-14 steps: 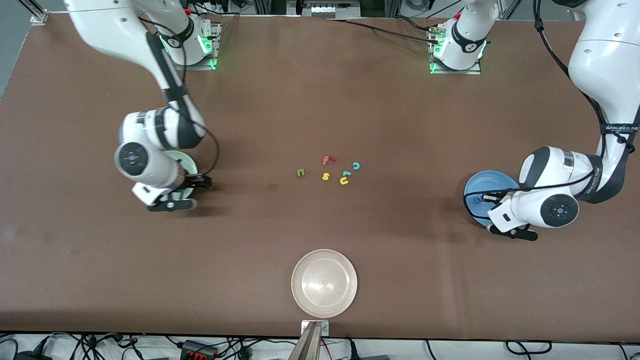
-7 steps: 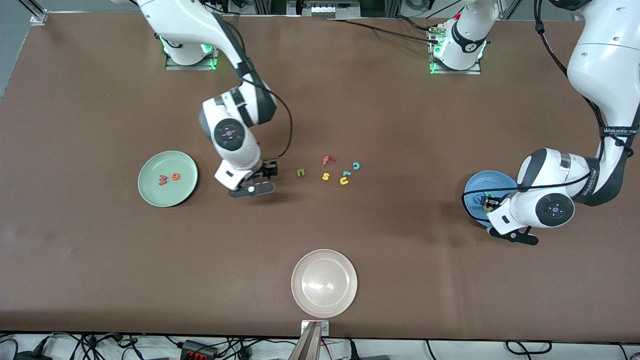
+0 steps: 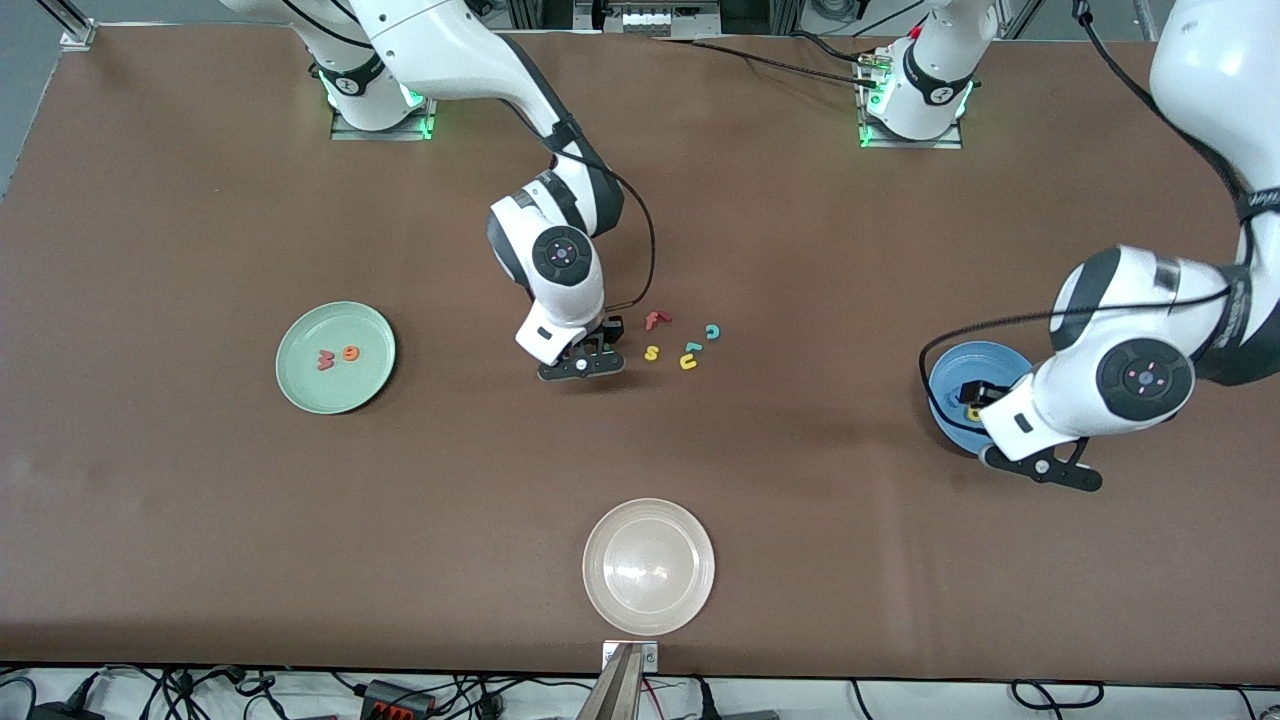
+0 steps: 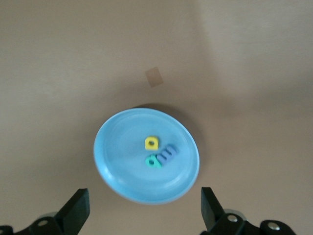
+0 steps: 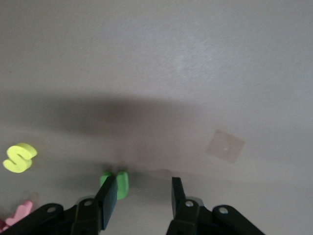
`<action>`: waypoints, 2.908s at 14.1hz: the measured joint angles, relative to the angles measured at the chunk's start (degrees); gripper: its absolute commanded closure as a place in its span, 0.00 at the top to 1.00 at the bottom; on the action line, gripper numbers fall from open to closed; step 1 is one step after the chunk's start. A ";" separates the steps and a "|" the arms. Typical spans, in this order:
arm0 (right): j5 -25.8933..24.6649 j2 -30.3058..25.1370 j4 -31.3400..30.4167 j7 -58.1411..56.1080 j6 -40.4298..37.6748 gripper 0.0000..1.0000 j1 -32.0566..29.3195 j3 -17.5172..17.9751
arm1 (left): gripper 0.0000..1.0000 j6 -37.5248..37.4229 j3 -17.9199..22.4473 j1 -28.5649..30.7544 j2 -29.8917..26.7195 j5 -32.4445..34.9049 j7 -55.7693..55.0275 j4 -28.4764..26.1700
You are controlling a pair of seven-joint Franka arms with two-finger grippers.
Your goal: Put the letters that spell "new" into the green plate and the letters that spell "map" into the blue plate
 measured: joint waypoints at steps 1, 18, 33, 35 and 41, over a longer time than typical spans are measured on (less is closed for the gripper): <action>1.31 0.27 0.23 0.64 0.00 0.54 0.08 0.28 | 1.00 -3.13 -1.27 -0.03 -1.43 -0.42 -0.08 1.38; 3.83 2.75 2.75 1.38 -0.01 0.41 0.23 0.68 | 1.00 6.36 36.07 -22.57 -29.40 -28.12 0.29 -13.16; 3.69 -4.16 4.05 -9.68 -18.52 0.00 -8.49 -10.43 | 1.00 8.28 37.79 -26.06 -36.05 -28.15 0.30 -20.01; 3.70 -6.24 0.22 -17.72 -19.93 0.00 -10.59 -16.35 | 1.00 7.44 37.79 -26.06 -36.05 -28.15 0.31 -19.98; 3.78 -7.27 -9.49 -26.95 -19.26 0.00 -10.87 -23.07 | 1.00 7.10 37.47 -26.59 -36.06 -28.15 0.32 -19.68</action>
